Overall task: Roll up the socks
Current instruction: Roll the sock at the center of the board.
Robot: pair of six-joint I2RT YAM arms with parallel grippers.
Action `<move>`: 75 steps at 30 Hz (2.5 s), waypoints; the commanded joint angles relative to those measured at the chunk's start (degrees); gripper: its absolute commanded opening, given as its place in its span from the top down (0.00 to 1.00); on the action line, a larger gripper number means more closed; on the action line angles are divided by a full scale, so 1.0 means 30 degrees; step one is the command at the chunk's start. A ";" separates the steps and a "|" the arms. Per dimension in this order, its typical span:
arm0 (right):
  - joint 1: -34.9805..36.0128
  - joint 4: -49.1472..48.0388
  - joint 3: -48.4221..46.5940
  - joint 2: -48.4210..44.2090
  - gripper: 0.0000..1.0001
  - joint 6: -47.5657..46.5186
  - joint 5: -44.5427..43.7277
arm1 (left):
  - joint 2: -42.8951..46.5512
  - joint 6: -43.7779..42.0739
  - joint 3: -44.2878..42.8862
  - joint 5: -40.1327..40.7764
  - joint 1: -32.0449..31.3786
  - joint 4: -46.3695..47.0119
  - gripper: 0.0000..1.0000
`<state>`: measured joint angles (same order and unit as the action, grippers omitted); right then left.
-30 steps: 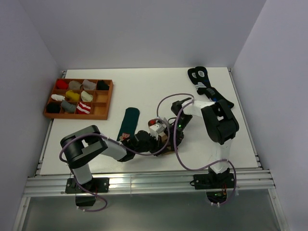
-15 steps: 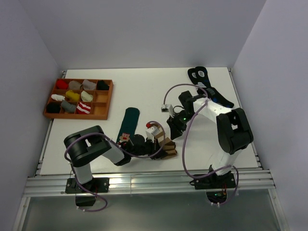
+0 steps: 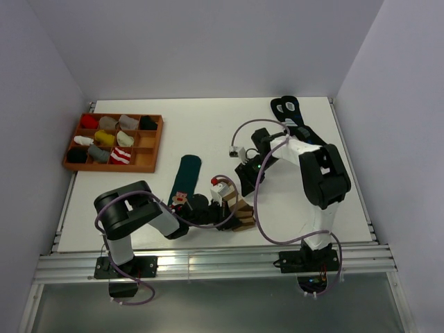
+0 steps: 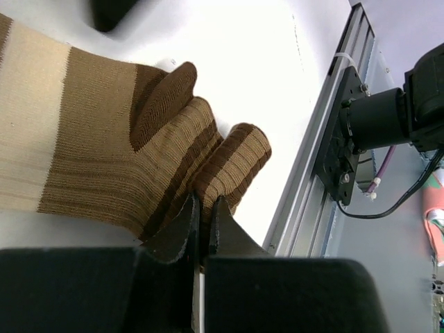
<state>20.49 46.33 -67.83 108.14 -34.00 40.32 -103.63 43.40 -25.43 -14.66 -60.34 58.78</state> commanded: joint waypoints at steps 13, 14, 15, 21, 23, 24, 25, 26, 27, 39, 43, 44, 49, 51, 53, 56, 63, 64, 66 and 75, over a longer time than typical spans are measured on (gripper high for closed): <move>0.2045 -0.1759 -0.4253 0.2743 0.39 0.2657 -0.2391 | -0.0728 -0.0051 -0.0165 -0.1179 -0.0103 -0.1136 1.00; 0.2192 -0.1673 -0.4399 0.2946 0.39 0.2690 -0.2509 | -0.0758 -0.0023 -0.0195 -0.1237 -0.0103 -0.1167 1.00; 0.2367 -0.1556 -0.4546 0.3064 0.39 0.2806 -0.2859 | -0.0758 -0.0051 -0.0253 -0.1238 -0.0103 -0.1167 1.00; 0.3569 -0.1642 -0.4869 0.3681 0.39 0.3276 -0.4208 | -0.0378 -0.0256 -0.0283 -0.1209 -0.0103 -0.1693 1.00; 0.3832 -0.1701 -0.4869 0.3797 0.41 0.3481 -0.4824 | -0.0231 -0.0286 -0.0283 -0.1150 -0.0103 -0.1870 1.00; 0.3863 -0.1673 -0.4869 0.3827 0.43 0.3481 -0.4825 | -0.0114 -0.0257 -0.0254 -0.1150 -0.0103 -0.1986 1.00; 0.3834 -0.1672 -0.4840 0.3856 0.51 0.3539 -0.4999 | -0.0055 -0.0228 -0.0225 -0.1092 -0.0103 -0.2074 1.00; 0.3834 -0.1759 -0.4753 0.3770 0.56 0.3627 -0.5117 | -0.0055 -0.0198 -0.0253 -0.1092 -0.0103 -0.2162 1.00; 0.3776 -0.1963 -0.4665 0.3682 0.61 0.3686 -0.5176 | -0.0055 -0.0053 -0.0283 -0.1150 -0.0103 -0.2221 1.00; 0.1989 -0.3603 -0.3347 0.1719 0.81 0.3423 -0.5996 | -0.0232 0.1999 -0.1101 -0.3581 -0.0103 -0.4239 1.00; 0.2017 -0.4513 -0.2965 0.1192 0.81 0.3832 -0.6494 | -0.0259 0.1882 -0.2331 -0.4546 -0.0103 -0.6758 0.99; 0.1988 -0.4659 -0.2965 0.1133 0.81 0.3949 -0.6669 | -0.0376 0.1940 -0.2943 -0.4694 -0.0074 -0.7894 1.00; 0.1842 -0.5684 -0.2322 0.0927 0.82 0.4476 -0.7138 | -0.0465 0.3111 -0.3535 -0.6042 0.0570 -0.8695 1.00; 0.1608 -0.5949 -0.2174 0.0810 0.82 0.4565 -0.7344 | -0.0319 0.3667 -0.3564 -0.6422 0.1126 -0.9161 1.00; 0.1462 -0.6037 -0.2203 0.0868 0.82 0.4741 -0.7316 | -0.0464 0.3844 -0.3884 -0.6743 0.1710 -0.9776 1.00; 0.1285 -0.5833 -0.2087 0.0723 0.75 0.4507 -0.6965 | -0.1018 0.3931 -0.4616 -0.7066 0.1918 -1.1156 1.00; 0.1080 -0.6418 -0.1413 -0.0098 0.60 0.4682 -0.6233 | -0.1988 0.4899 -0.5701 -0.8562 0.2446 -1.2354 1.00; 0.0877 -0.6476 -0.1383 -0.0214 0.58 0.4740 -0.6202 | -0.2075 0.4900 -0.5848 -0.8562 0.2475 -1.2561 1.00; 0.0642 -0.6768 -0.1209 -0.0624 0.52 0.4974 -0.6115 | -0.2310 0.4900 -0.5937 -0.8680 0.2650 -1.2854 1.00; -0.2022 -0.6773 0.0693 -0.4225 0.38 0.3751 -0.3772 | -0.3218 0.4519 -0.6025 -0.9148 0.3207 -1.3384 1.00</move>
<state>16.73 28.18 -67.42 101.71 -19.75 25.91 -110.41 58.24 -44.40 -42.30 -51.07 24.99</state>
